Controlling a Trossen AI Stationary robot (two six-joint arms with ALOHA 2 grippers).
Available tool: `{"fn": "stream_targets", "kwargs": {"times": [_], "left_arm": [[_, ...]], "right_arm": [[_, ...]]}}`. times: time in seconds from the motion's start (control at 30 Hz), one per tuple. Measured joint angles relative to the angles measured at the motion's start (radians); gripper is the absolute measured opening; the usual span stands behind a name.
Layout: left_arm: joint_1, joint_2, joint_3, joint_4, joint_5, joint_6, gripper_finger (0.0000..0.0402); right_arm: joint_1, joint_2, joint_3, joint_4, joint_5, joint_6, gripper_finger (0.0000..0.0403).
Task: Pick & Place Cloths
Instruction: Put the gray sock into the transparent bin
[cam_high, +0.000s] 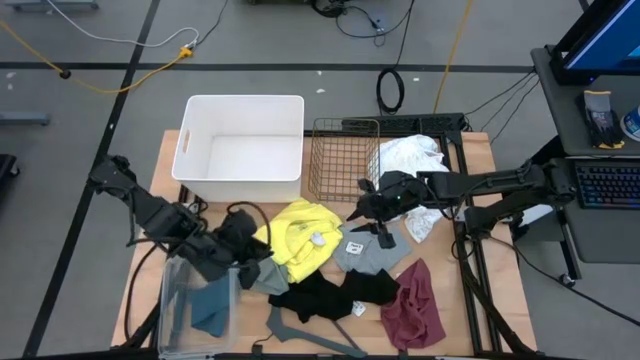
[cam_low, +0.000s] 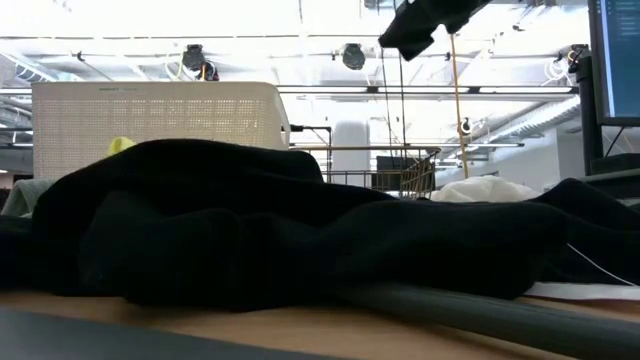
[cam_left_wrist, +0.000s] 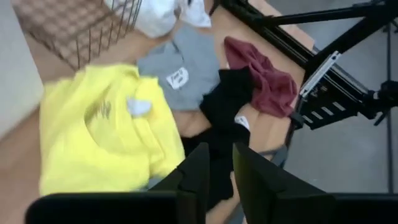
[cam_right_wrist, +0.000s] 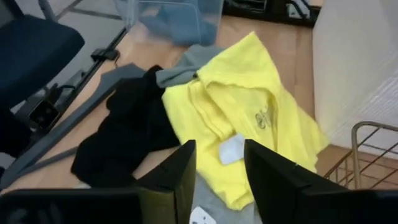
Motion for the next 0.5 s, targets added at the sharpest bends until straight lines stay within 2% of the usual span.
{"fn": "stream_targets", "kwargs": {"times": [0.2,0.33,0.5], "left_arm": [[0.045,0.000,0.000,0.024,0.002,0.137,0.0007],[0.062,0.000,0.000,0.034,0.010,0.194,0.0008],[0.073,0.000,0.000,0.075,0.058,0.235,0.0005]], "right_arm": [[0.036,-0.028,0.000,-0.035,-0.004,-0.004,0.0061],[0.055,-0.028,0.000,-0.033,-0.075,-0.011,0.0012],[0.066,-0.028,0.000,-0.032,-0.077,-0.026,0.0007]]}}
